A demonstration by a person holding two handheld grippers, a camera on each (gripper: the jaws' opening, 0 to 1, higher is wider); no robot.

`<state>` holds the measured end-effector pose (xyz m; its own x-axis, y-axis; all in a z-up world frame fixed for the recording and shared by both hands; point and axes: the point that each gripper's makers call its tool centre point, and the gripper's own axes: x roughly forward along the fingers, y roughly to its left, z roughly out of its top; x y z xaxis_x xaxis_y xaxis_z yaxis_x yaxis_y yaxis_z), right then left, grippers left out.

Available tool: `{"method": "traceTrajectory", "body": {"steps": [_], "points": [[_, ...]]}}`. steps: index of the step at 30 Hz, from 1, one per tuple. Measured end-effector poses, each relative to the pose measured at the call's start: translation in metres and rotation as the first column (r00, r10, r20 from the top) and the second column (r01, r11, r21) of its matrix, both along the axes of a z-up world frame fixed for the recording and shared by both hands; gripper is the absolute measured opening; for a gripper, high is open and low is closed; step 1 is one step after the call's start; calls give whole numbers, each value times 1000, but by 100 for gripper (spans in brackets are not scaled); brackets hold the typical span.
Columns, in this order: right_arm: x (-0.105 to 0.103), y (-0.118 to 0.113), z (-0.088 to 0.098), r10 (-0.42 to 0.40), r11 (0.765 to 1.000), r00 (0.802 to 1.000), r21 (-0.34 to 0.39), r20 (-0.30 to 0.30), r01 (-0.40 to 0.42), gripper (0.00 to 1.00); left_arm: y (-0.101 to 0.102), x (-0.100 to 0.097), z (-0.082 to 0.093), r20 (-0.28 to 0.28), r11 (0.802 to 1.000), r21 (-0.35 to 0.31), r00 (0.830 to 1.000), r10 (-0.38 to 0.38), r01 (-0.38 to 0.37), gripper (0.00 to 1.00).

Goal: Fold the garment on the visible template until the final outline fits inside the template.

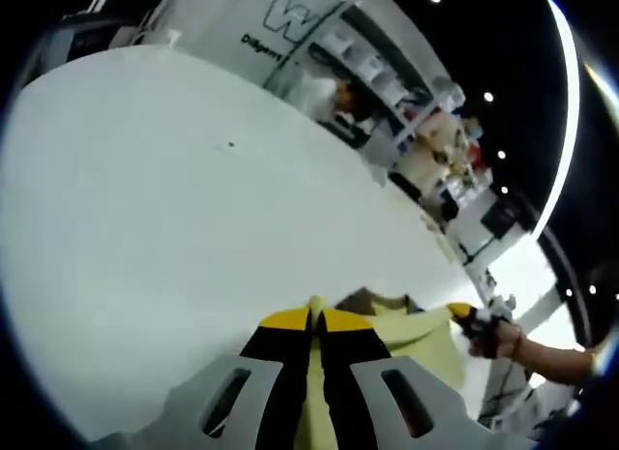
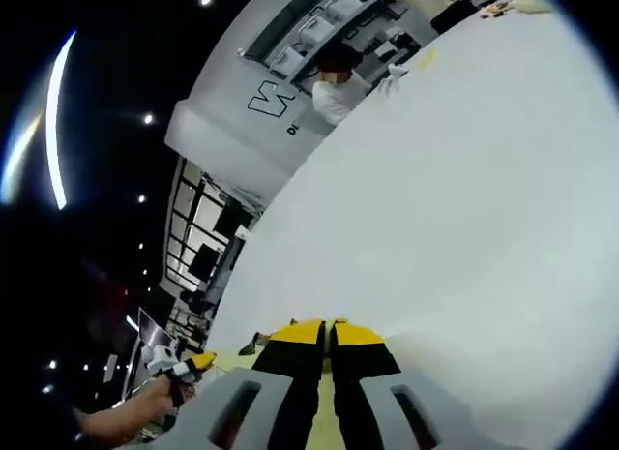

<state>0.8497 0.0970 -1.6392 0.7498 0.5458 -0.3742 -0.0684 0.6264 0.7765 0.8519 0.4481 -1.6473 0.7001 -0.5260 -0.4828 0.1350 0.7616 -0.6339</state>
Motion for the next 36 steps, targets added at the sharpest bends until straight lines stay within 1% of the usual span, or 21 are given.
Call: {"method": "traceTrajectory", "body": {"steps": [2,3,6,12,13,17,20,22,23,24,28,31,34,35,36], "points": [[0,0,-4,8,1000,1000,-25,-10,-8,0,2,2,-4,-10,1000,-3,1000,3,-3,0],[0,0,-4,10,1000,1000,-26,-10,-10,0,2,2,-5,-11,1000,-5,1000,3,-3,0],[4,0,-6,10,1000,1000,-19,-9,-11,0,2,4,-6,-16,1000,-16,1000,10,-11,0],[9,1,-3,2,1000,1000,-9,5,-2,0,4,10,-4,-7,999,-33,1000,25,-26,0],[12,1,0,-5,1000,1000,0,13,5,0,4,13,-2,-4,998,-46,999,35,-36,0],[16,0,3,-9,1000,1000,10,23,9,0,2,18,7,14,997,-64,999,37,-36,0],[23,-2,10,-32,998,999,46,43,30,0,2,26,16,40,996,-81,998,45,-42,0],[25,-2,9,-34,999,999,45,42,32,0,2,29,14,41,996,-76,998,42,-39,0],[26,-1,2,-27,999,999,34,26,27,0,1,32,7,23,997,-59,999,43,-41,0],[27,-1,-2,-30,999,999,34,17,30,0,0,33,4,19,997,-58,999,43,-42,0],[28,-1,-9,-40,999,999,26,-4,40,0,-2,35,1,10,997,-55,999,49,-48,0],[30,-3,-10,-46,999,999,24,-7,46,0,-3,39,4,5,995,-78,998,69,-69,1],[33,-3,-7,-36,999,999,21,6,36,0,-1,44,6,19,994,-73,997,79,-77,4],[34,-3,-6,-32,999,999,21,9,32,2,1,47,7,27,993,-71,995,97,-95,3],[36,-3,-5,-31,999,999,18,14,30,6,3,51,10,35,991,-83,993,111,-108,1]]}}
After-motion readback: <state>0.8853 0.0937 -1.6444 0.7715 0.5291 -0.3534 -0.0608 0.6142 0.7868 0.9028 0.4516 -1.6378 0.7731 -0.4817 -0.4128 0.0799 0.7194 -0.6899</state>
